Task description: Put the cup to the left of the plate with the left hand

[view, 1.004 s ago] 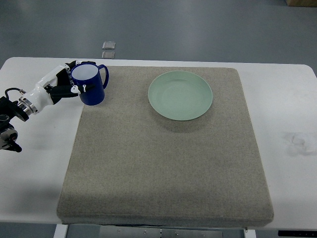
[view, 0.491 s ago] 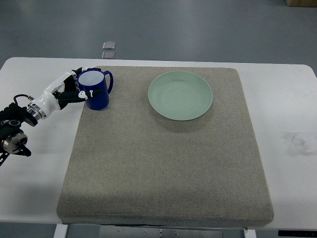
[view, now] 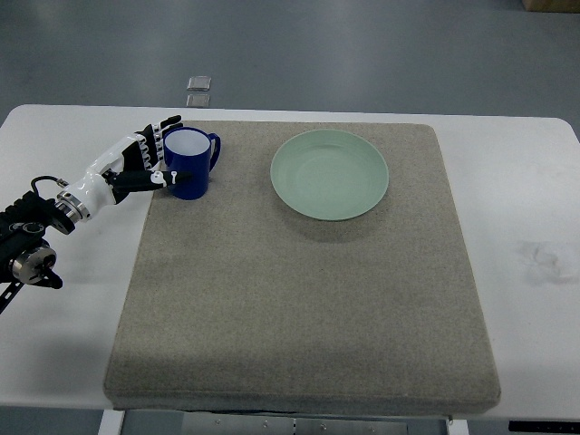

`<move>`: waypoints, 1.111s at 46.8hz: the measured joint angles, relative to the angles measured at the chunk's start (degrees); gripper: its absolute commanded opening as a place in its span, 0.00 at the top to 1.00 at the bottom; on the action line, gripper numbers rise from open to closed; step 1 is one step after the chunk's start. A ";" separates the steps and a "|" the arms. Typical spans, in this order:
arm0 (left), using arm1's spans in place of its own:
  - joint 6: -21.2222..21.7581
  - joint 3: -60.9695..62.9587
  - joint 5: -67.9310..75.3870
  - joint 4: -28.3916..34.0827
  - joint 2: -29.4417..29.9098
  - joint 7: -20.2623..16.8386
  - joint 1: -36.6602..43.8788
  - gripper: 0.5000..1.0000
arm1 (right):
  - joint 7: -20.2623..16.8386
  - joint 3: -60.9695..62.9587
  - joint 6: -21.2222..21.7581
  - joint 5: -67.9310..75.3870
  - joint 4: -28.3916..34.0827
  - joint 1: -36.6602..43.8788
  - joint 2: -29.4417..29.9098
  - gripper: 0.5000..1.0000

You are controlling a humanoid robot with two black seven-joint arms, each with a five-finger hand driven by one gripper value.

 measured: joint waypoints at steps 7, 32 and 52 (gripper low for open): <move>-0.31 0.82 -0.09 -0.04 0.19 0.00 0.00 0.00 | 0.00 0.00 0.00 0.00 0.00 0.00 0.00 0.14; -4.59 -0.20 -6.97 -0.20 5.18 0.05 -0.70 0.00 | 0.00 0.00 0.00 0.00 0.00 0.00 0.00 0.14; -12.60 -0.13 -23.68 4.03 10.34 0.95 -4.49 0.00 | 0.00 0.00 0.01 0.00 0.00 0.00 0.00 0.14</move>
